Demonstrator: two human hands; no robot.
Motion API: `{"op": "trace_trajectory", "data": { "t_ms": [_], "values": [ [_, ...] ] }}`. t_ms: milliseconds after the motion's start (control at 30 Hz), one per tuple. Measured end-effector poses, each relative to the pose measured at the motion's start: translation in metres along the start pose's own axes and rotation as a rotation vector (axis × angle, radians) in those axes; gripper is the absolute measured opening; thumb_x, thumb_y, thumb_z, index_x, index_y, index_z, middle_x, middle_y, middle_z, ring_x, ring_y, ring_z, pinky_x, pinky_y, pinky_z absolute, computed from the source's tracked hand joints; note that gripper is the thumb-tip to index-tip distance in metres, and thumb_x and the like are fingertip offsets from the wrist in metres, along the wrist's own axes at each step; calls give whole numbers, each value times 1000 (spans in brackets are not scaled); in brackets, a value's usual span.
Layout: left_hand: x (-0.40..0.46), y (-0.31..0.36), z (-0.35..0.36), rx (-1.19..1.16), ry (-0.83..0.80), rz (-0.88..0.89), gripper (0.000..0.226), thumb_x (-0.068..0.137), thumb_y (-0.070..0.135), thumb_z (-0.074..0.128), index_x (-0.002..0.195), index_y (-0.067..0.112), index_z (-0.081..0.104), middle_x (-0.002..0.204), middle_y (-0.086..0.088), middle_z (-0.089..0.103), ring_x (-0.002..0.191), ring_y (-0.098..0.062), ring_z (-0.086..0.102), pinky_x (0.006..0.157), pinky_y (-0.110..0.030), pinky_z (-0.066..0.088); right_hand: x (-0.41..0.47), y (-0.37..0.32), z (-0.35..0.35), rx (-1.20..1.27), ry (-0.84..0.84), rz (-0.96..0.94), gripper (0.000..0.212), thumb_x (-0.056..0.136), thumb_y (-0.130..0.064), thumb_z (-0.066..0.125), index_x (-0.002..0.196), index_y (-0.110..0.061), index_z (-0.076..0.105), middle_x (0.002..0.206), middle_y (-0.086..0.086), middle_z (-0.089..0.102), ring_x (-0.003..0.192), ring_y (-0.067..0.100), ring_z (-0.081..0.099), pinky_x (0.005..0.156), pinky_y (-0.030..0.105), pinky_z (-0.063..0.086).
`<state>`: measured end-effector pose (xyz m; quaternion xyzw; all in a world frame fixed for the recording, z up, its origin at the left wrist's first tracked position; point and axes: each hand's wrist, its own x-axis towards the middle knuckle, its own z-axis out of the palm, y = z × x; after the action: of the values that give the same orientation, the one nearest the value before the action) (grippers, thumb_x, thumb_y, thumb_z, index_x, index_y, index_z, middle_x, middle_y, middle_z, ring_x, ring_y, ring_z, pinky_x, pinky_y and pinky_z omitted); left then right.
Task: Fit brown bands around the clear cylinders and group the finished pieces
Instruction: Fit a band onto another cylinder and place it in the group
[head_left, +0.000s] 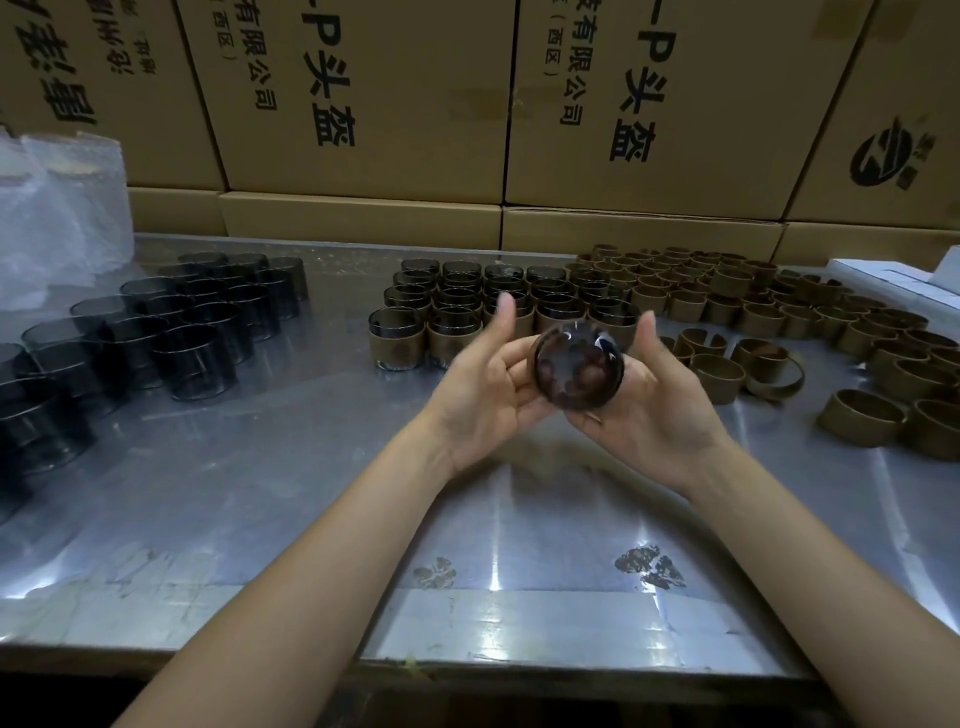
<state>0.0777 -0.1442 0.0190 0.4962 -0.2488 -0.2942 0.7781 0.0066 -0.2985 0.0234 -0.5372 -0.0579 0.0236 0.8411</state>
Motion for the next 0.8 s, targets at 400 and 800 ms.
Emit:
{"op": "trace_trajectory", "data": {
  "t_ms": [400,800],
  "values": [
    [5,-7,-3,754,264,543,56,92,51,34,65,6,54,68,-2,53,69,-8,49,82,-36,38,10,14,-1,-950,224,-378,16,90,-15,61,81,-28,61,108,-15,49,110,-4,43,91,3,30],
    [15,-3,-39,902,851,542,24,93,17,57,117,13,57,119,2,48,116,-13,48,90,-18,35,33,29,-16,-1224,440,-266,49,90,-45,58,134,-28,45,129,-6,56,105,13,58,88,32,47]
  ]
}}
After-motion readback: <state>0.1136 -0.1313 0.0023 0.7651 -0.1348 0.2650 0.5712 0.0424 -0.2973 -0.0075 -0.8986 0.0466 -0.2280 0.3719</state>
